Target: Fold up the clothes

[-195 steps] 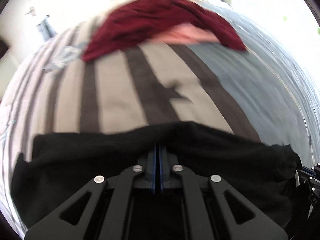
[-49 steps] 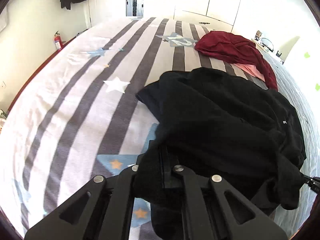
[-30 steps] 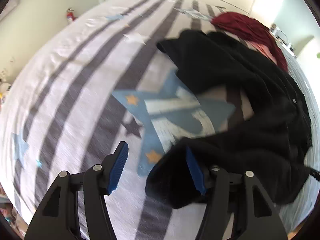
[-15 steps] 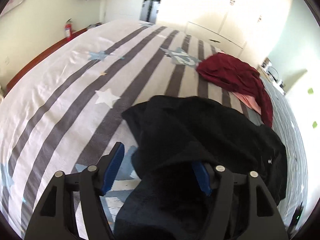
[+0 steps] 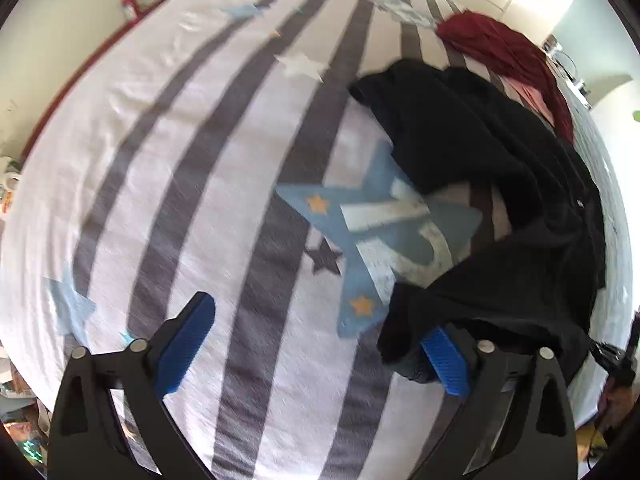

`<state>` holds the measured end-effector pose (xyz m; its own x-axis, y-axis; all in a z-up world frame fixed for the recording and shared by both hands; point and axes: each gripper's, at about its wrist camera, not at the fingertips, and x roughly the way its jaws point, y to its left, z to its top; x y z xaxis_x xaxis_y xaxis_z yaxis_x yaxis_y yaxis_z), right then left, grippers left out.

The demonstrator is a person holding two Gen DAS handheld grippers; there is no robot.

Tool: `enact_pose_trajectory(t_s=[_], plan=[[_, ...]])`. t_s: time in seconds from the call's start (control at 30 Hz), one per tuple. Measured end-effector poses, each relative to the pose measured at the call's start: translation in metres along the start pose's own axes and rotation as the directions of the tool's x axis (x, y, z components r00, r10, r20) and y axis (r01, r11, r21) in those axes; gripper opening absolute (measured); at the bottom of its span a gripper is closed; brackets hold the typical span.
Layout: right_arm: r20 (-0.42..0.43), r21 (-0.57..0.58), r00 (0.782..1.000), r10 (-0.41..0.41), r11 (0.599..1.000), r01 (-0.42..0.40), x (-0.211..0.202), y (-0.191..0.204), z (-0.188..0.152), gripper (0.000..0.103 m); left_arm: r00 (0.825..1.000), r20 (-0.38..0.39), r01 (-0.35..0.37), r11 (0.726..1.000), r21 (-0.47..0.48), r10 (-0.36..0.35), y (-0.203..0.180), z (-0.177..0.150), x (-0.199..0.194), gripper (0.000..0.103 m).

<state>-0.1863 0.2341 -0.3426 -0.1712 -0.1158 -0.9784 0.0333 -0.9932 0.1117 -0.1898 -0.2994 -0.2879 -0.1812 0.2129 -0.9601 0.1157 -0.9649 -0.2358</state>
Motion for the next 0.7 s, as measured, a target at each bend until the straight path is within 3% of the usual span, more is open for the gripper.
enact_pose_trajectory(t_s=[0.03, 0.13, 0.27, 0.3, 0.4, 0.53, 0.7], plan=[[-0.004, 0.008, 1.0, -0.015, 1.0, 0.015, -0.002, -0.008, -0.003, 0.005, 0.992, -0.093, 0.09, 0.996, 0.016, -0.088, -0.001, -0.008, 0.009, 0.097], [-0.009, 0.051, 0.999, -0.039, 0.998, 0.039, -0.005, -0.034, -0.006, 0.004, 0.978, -0.181, 0.132, 0.98, 0.149, -0.104, -0.012, -0.029, 0.004, 0.094], [0.008, 0.053, 0.997, -0.078, 0.996, 0.078, -0.009, -0.05, -0.002, 0.004, 0.983, -0.077, 0.173, 0.979, 0.104, -0.165, -0.008, -0.019, -0.02, 0.093], [0.012, 0.052, 0.996, -0.087, 0.995, 0.086, -0.009, -0.053, 0.0, 0.004, 0.987, -0.037, 0.159, 0.983, 0.094, -0.157, -0.006, -0.013, -0.025, 0.093], [0.027, 0.054, 0.995, -0.091, 0.995, 0.09, -0.011, -0.059, 0.004, 0.004, 0.996, 0.074, 0.033, 0.995, 0.089, -0.04, -0.02, 0.008, -0.023, 0.092], [0.056, 0.044, 0.996, -0.074, 0.996, 0.072, -0.015, -0.062, 0.007, 0.005, 0.982, 0.184, 0.01, 0.986, 0.164, -0.041, -0.086, 0.028, 0.006, 0.092], [0.129, 0.038, 0.991, 0.036, 0.998, -0.041, -0.036, -0.062, 0.017, 0.014, 0.978, 0.196, 0.02, 0.973, 0.228, -0.066, -0.177, 0.051, 0.073, 0.087]])
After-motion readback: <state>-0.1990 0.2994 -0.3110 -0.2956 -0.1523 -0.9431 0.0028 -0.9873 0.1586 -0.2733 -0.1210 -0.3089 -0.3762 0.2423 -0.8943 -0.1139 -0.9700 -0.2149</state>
